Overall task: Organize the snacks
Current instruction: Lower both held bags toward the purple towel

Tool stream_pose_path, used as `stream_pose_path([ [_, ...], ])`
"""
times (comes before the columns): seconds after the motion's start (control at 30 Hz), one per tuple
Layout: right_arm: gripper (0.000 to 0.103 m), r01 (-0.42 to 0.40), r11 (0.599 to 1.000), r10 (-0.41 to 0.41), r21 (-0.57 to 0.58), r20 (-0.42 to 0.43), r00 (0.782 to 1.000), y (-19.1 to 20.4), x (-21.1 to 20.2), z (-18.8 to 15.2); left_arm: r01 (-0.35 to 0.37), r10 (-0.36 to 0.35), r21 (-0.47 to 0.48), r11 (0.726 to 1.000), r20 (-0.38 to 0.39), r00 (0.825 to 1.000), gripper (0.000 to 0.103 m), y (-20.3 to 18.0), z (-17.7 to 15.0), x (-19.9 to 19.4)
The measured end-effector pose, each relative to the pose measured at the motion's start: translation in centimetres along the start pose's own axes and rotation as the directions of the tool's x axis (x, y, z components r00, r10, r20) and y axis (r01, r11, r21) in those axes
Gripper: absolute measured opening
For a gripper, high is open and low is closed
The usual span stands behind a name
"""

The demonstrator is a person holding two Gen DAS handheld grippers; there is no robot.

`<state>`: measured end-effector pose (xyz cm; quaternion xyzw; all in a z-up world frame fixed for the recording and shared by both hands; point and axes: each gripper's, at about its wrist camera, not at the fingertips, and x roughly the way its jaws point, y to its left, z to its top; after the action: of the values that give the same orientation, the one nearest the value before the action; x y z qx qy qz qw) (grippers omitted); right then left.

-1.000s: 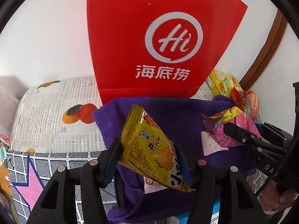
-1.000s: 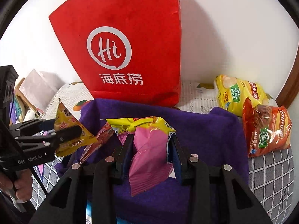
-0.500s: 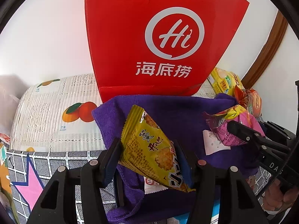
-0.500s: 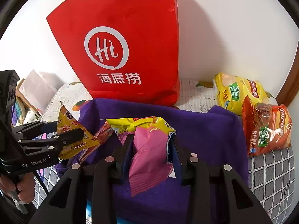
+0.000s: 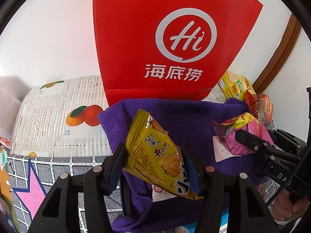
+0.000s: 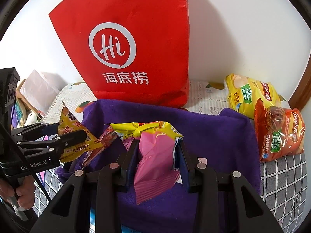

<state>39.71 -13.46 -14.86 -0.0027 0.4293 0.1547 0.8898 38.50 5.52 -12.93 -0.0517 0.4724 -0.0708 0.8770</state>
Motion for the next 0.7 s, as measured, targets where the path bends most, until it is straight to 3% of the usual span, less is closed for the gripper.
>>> stream_pose_path([
  [0.7,0.038,0.016,0.999,-0.017,-0.043,-0.030,0.999,0.5,1.1,-0.4,-0.005,0.005,-0.033,0.999,-0.006,1.000,0.055,1.1,0.2,-0.1],
])
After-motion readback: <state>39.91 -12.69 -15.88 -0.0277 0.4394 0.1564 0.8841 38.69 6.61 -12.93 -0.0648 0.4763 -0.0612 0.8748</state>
